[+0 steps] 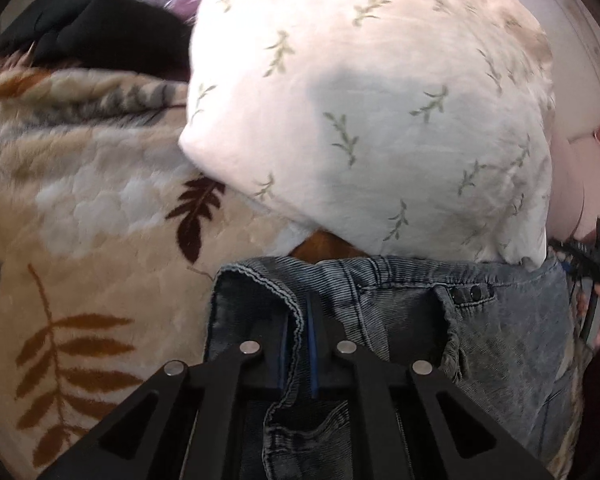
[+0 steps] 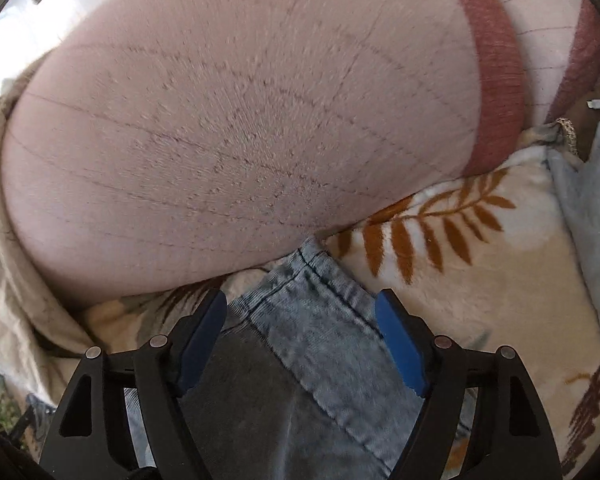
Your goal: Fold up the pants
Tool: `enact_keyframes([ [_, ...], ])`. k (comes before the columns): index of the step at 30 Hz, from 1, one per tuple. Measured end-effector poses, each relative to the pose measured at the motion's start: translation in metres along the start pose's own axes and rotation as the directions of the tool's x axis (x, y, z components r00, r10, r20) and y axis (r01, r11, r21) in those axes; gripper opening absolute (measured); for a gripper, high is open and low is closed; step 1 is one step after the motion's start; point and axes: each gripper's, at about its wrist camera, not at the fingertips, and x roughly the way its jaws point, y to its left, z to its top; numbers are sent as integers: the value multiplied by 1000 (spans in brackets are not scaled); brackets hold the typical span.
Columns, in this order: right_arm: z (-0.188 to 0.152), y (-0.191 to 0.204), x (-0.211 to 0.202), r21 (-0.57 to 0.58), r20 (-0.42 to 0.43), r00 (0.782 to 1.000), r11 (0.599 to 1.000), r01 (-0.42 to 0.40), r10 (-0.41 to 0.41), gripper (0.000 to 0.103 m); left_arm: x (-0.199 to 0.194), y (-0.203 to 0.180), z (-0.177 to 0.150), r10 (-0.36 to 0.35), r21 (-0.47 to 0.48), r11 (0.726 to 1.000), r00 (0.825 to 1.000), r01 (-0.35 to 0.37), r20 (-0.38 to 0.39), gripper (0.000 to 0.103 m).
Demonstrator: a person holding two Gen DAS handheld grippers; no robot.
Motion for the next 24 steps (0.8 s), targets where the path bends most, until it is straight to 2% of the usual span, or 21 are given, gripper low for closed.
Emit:
enact_keyframes([
  [4,2,3,23,-22,-18,999,999,40,-40,76,0,-8,1,-6,21,1000,1000,5,27,4],
  [7,-1,12,32,-84,6,994,990,113,-113,66,-4,-8,2,-9,19,1000,999,8,42,4],
  [9,-3,19,33,-118,19,988,981,156,-154,36,-14,-6,5,-17,11,1000,998,17,58,4],
  [11,-4,27,30,-142,10,992,982,125,-125,14,-27,-3,7,-27,2,1000,996,27,82,4],
  [13,-8,34,22,-170,32,988,973,156,-152,13,-41,0,9,-49,-12,999,992,51,112,4],
  [16,-18,35,2,-154,72,991,980,126,-117,13,-67,-3,5,-77,-18,997,987,81,144,4],
  [19,-27,22,-39,-105,147,989,994,44,-28,12,-92,-2,2,-106,-15,994,980,109,167,4],
  [20,-32,16,-58,-84,187,982,996,21,-5,12,-100,-2,1,-118,-17,992,977,123,176,4],
  [24,-50,-12,-112,-18,255,963,996,-88,90,12,-131,-7,-10,-156,-26,986,964,165,215,4],
])
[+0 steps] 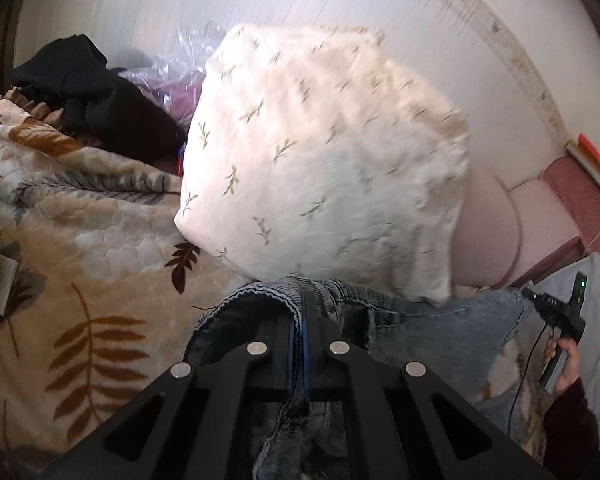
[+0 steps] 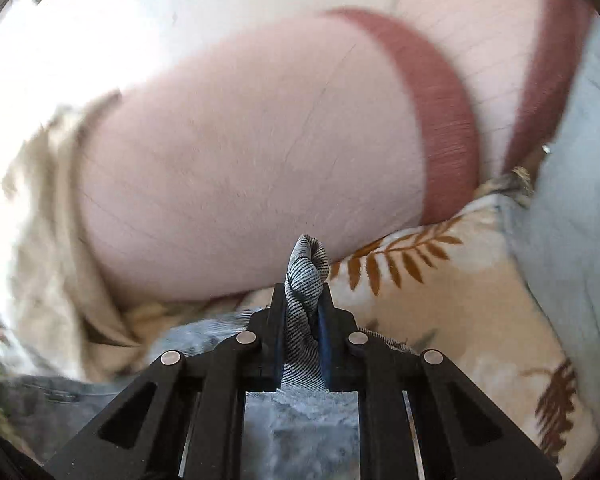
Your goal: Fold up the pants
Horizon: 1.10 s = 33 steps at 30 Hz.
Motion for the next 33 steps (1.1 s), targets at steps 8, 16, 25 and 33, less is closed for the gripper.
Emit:
enact_keyframes([
  [8,-46,-29,-100,61,112,990,994,-90,83,12,-61,-4,-45,-58,-35,998,997,60,56,4],
  [16,-137,-84,-161,163,111,985,976,-146,129,12,-108,23,-122,-84,-127,988,996,88,37,4],
  [25,-233,-131,-169,290,41,983,940,-181,176,14,-108,51,-201,-12,-159,987,999,5,-43,4],
  [33,-265,-158,-202,355,-31,981,919,-169,193,66,-121,42,-229,44,-97,994,998,-48,-40,7],
])
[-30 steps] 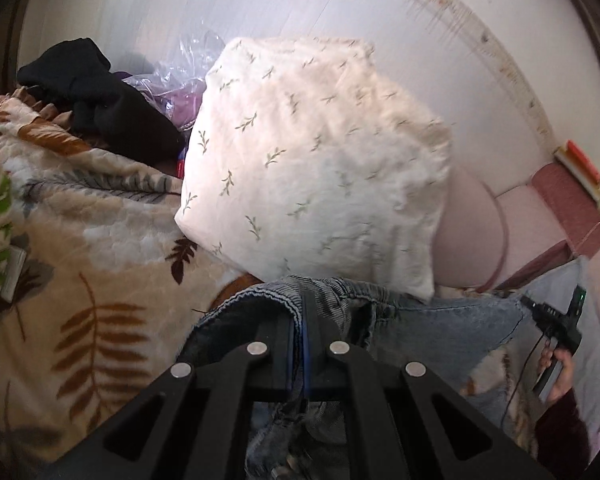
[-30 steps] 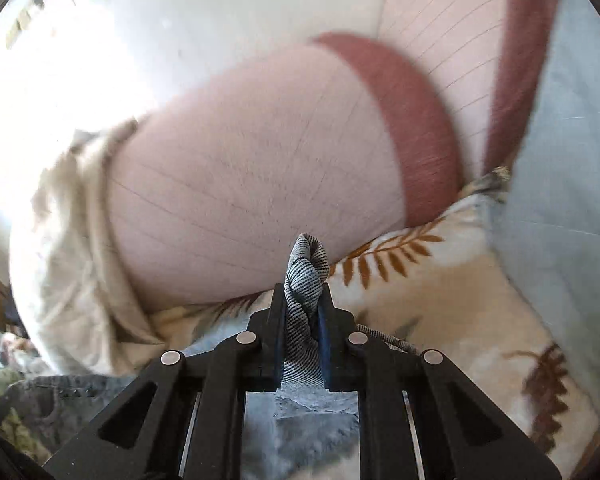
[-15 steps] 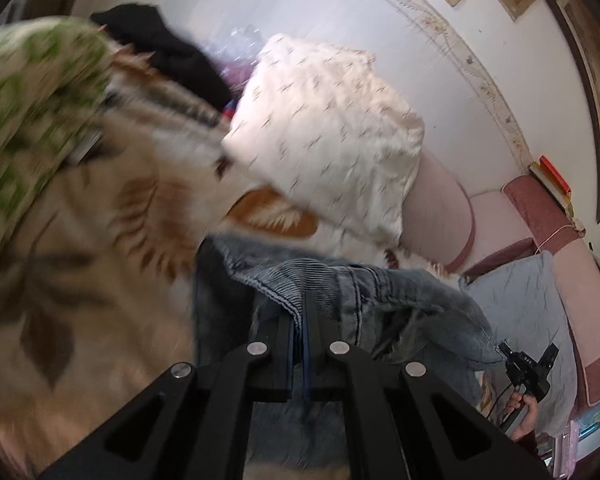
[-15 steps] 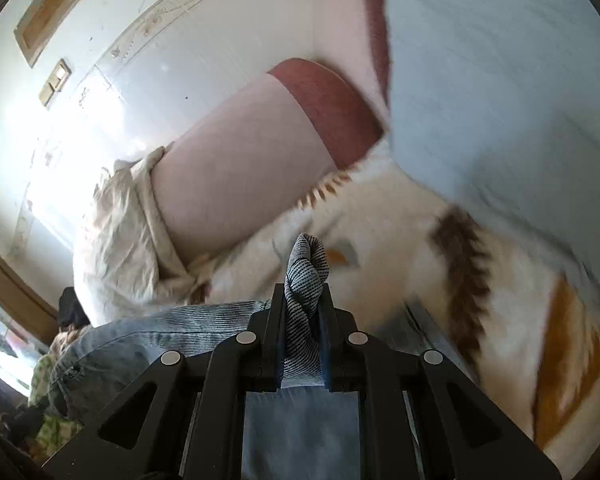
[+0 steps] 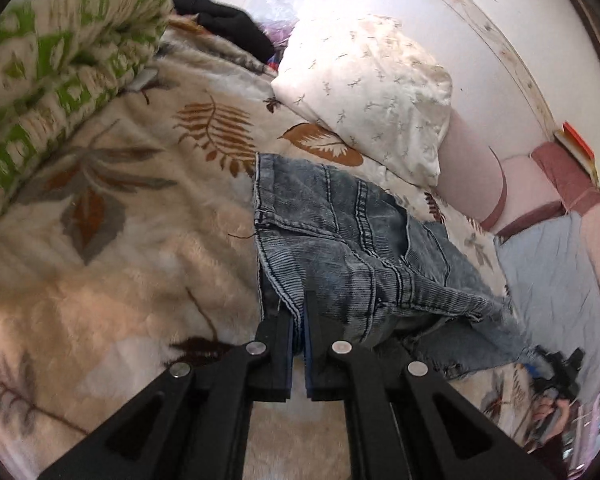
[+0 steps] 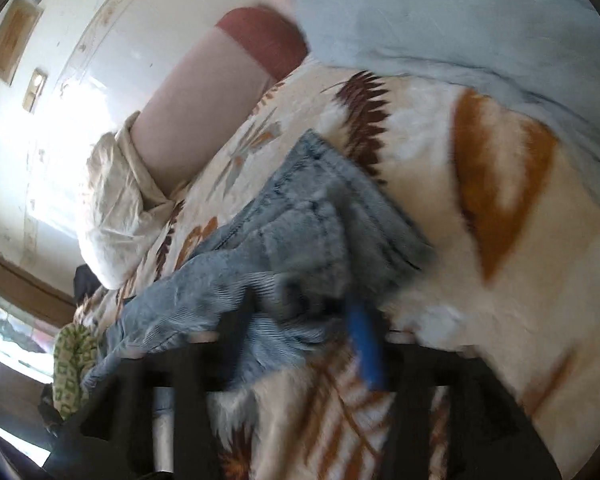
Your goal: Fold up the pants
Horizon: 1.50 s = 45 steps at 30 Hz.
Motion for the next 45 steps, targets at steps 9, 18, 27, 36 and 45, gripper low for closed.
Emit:
enact_keyframes([
  [9,22,0,-22,36,105,990,995,-96,92,66,-57,-56,8,60,162,983,983,-88,171,10],
  [18,55,35,46,-90,-22,1000,996,6,-8,53,-67,-112,17,-50,278,961,978,-9,202,11],
  [27,63,18,95,-149,-146,981,983,107,-129,50,15,-132,-5,-72,309,949,997,63,17,11],
  [36,61,31,89,-250,-148,969,956,155,-196,20,42,-124,-18,-49,280,958,998,58,-39,11],
  [45,91,68,68,-250,138,981,954,165,-134,19,42,-128,-23,-36,301,952,998,47,-41,12],
])
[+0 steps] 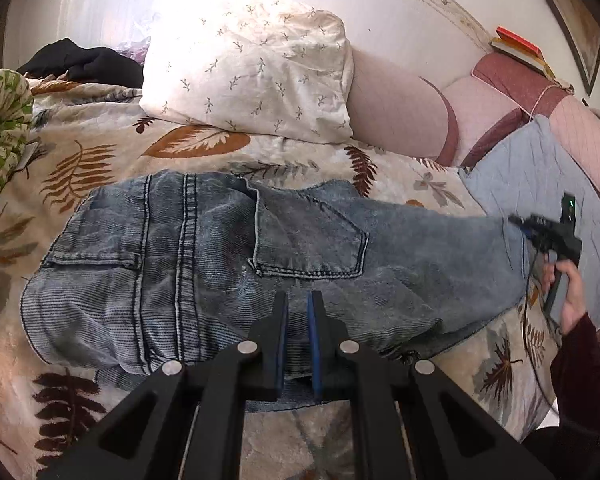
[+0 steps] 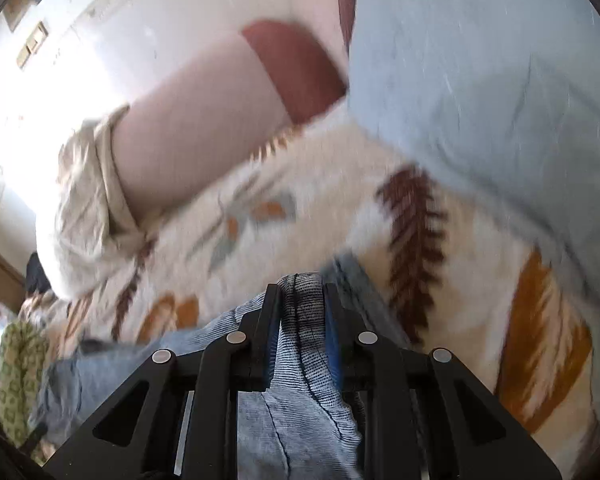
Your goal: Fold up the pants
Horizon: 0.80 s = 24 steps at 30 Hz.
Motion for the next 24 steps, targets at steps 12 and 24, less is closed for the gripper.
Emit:
enact_keyframes([
  [12,-11,11,47,-58,-110,970,975,213,-219,36,-12,8,7,13,-38,999,999,-12,39,14],
  [24,-85,96,-13,-217,-219,975,976,-12,-37,56,-5,7,12,5,16,1000,993,-7,118,24],
])
